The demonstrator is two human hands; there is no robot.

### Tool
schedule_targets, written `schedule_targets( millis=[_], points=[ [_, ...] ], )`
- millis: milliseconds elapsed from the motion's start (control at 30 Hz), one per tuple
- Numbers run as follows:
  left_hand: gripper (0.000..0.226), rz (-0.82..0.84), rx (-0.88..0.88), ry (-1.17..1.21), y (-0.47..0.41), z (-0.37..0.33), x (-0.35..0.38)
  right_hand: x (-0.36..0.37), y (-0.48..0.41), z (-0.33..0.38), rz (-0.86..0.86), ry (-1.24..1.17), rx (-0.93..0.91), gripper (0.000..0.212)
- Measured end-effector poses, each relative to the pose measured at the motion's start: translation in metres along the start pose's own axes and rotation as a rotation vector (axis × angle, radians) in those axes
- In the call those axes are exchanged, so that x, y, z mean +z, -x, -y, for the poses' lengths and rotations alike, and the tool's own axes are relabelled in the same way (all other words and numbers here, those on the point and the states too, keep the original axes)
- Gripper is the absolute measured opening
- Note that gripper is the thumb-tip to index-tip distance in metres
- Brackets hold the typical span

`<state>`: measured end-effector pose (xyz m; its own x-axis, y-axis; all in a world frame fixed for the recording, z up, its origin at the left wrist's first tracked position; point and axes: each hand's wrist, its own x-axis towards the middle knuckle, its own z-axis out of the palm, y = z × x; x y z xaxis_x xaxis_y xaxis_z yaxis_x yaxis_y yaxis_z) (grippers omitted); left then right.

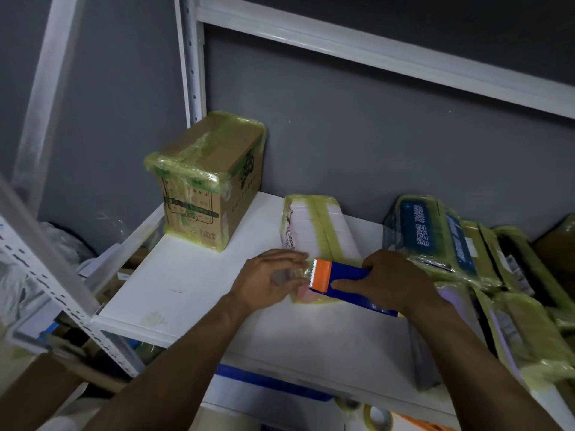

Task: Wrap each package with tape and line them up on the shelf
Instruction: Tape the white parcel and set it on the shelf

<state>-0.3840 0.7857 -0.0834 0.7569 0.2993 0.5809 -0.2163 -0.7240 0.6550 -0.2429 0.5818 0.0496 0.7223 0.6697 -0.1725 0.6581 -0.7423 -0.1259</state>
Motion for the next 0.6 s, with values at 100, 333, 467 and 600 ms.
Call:
schedule_targets(
  millis=[100,333,467,600],
  points=[
    [0.036,0.025,0.045,-0.029,-0.005,0.006,0.002,0.001,0.002,-0.003,0.010,-0.031,0.009,0.074],
    [0.050,0.122,0.162,-0.143,-0.012,0.012,0.005,-0.004,0.005,-0.003,0.011,-0.088,0.017,0.070],
    [0.054,0.121,0.142,-0.105,-0.012,0.012,0.011,-0.012,0.007,-0.003,0.026,-0.080,0.030,0.072],
    [0.053,0.112,0.122,-0.084,-0.009,0.015,0.015,-0.018,0.012,-0.005,0.009,-0.048,0.024,0.076]
  ],
)
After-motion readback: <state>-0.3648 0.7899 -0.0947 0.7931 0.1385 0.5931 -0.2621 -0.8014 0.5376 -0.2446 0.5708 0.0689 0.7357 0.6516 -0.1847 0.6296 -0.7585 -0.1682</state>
